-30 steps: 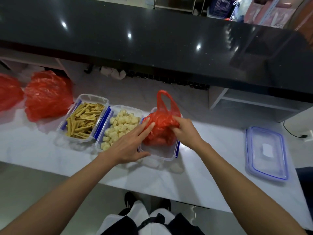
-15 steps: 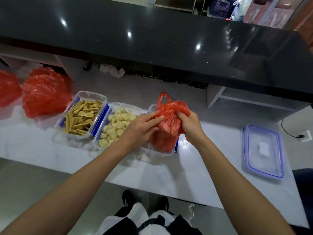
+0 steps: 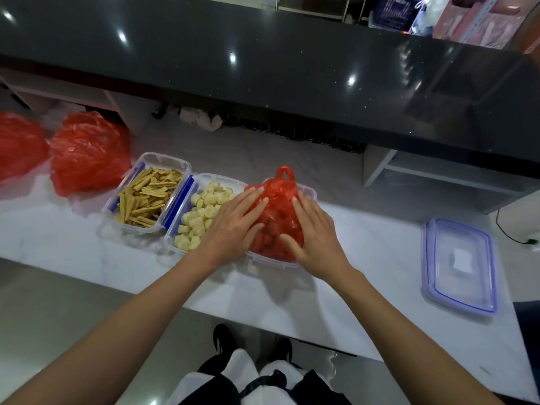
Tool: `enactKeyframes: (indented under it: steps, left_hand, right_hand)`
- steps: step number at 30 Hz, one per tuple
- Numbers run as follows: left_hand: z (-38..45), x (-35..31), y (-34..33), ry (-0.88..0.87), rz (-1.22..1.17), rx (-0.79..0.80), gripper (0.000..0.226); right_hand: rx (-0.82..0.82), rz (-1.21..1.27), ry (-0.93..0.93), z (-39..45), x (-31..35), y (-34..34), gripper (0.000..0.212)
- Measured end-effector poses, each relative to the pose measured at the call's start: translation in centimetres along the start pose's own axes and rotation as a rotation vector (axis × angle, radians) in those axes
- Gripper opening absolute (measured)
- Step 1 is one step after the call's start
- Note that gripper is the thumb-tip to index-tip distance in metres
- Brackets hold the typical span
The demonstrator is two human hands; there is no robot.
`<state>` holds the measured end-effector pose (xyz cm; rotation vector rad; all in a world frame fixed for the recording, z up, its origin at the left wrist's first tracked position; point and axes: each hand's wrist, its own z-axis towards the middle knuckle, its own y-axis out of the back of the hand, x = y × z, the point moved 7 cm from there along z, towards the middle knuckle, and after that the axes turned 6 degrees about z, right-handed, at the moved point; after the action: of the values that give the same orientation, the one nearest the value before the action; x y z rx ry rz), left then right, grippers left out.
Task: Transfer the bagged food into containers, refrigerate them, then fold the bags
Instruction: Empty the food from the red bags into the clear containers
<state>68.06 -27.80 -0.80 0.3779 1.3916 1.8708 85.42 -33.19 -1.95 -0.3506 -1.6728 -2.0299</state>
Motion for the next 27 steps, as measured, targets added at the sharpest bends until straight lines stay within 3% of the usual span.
enactKeyframes:
  steps: [4,8,14,19,27]
  left_hand:
    - [-1.9,-0.5,0.4,-0.128,-0.033,0.017,0.063]
    - [-3.5,-0.2,0.1,-0.259,-0.007,0.066,0.066]
    - [-1.4,-0.2,-0.6,-0.345,0.057,0.063,0.053]
    - [-0.1,-1.0,-0.1,-0.267,-0.017,0.005,0.027]
    - [4.1,-1.2,5.7,0.049,-0.243,-0.183,0.029]
  right_hand:
    - [0.117,-0.166,0.149,-1.6,-0.4,-2.0,0.083]
    - [0.056,-0.201,0.25,-0.4,-0.4,-2.3,0.058]
    - [0.064,-0.096,0.199,1.2,-0.2,-1.9,0.023]
    - [-0.064,0.273,-0.09,2.5,-0.5,1.4,0.027]
    - [-0.29,0.534,-0.171,4.7,0.3,8.2,0.027]
